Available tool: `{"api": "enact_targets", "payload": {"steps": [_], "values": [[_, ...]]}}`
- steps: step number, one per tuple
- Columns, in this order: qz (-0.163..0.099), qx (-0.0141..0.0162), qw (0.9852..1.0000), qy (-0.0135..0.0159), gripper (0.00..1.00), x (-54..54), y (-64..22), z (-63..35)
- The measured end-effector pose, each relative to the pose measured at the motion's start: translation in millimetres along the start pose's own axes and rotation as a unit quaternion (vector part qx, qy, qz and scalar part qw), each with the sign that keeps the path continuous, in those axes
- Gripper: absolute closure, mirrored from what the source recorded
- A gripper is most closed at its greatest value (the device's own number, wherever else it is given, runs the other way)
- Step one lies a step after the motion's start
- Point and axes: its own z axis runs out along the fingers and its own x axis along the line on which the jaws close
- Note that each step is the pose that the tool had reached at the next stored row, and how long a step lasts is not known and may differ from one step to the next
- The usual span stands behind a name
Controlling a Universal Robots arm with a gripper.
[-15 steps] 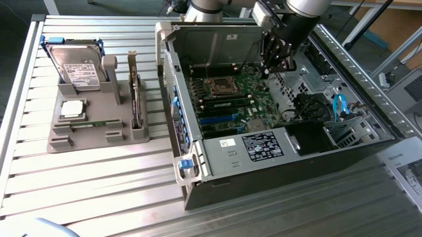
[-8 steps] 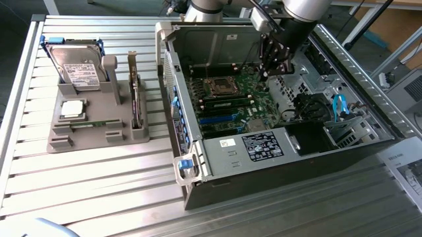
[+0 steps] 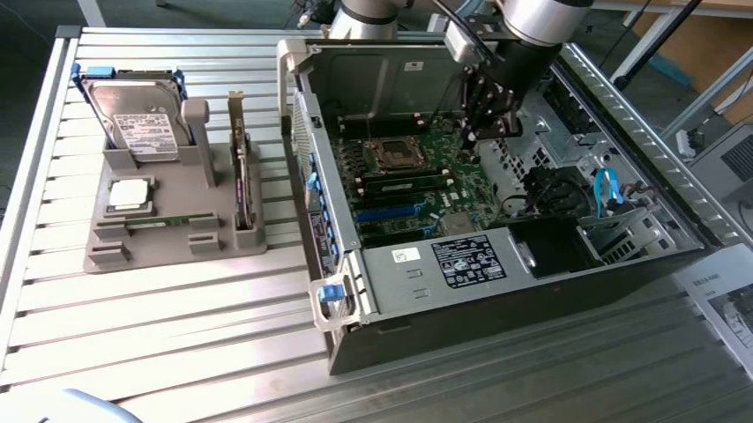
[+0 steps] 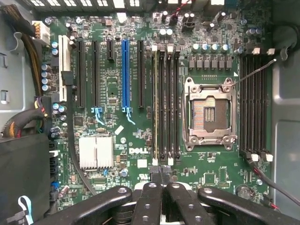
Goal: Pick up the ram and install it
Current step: 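Press down the ram until it locks into place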
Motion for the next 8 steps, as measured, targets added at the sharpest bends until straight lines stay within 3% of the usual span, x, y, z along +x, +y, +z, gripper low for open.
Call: {"api": "enact_targets", "payload": {"steps": [8], "values": [[0.000, 0.0016, 1.0000, -0.0001, 0.90, 0.2, -0.2, 8.8]]}}
